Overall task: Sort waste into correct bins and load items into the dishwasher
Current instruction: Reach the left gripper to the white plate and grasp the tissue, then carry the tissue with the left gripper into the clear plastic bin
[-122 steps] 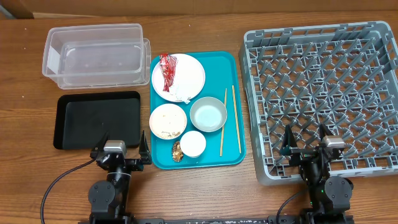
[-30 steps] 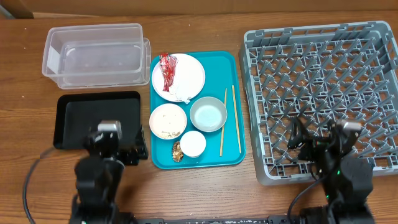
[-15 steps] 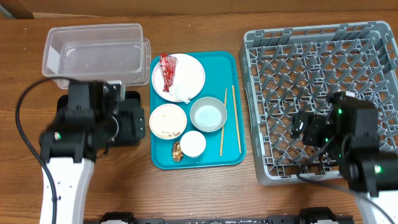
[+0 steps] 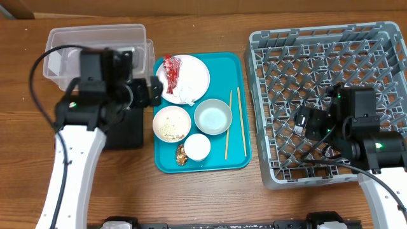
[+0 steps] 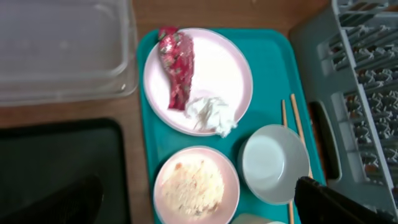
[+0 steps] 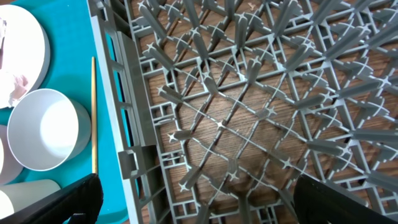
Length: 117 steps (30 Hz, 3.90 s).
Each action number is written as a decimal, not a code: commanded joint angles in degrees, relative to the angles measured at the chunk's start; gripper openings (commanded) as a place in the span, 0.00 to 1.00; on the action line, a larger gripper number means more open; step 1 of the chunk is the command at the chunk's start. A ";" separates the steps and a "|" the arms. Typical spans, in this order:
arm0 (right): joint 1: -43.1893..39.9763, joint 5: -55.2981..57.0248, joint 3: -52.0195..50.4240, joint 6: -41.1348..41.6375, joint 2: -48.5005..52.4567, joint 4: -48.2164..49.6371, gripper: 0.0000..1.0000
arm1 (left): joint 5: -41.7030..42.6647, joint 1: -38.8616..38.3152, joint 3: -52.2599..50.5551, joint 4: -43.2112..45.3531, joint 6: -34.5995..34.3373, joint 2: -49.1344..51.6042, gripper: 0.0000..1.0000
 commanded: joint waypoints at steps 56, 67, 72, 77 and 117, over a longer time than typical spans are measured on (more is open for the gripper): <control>0.31 0.72 1.62 0.07 -0.48 -0.57 1.00 | -8.76 -15.43 26.08 -4.76 -3.74 35.26 0.04; 0.31 0.72 1.62 0.07 -0.48 -0.79 1.00 | -10.43 -15.30 38.45 -14.60 -5.88 35.26 0.04; 0.31 0.72 1.62 0.07 -0.48 -0.81 1.00 | -13.46 -15.30 42.32 -17.94 -5.90 35.26 0.04; 0.31 0.72 1.62 0.07 -0.48 -0.83 1.00 | -13.57 -14.36 45.55 -20.85 -6.27 35.23 0.04; 0.31 0.68 1.62 0.09 -0.48 -1.03 1.00 | -26.25 3.74 53.18 -19.41 -13.79 45.57 0.04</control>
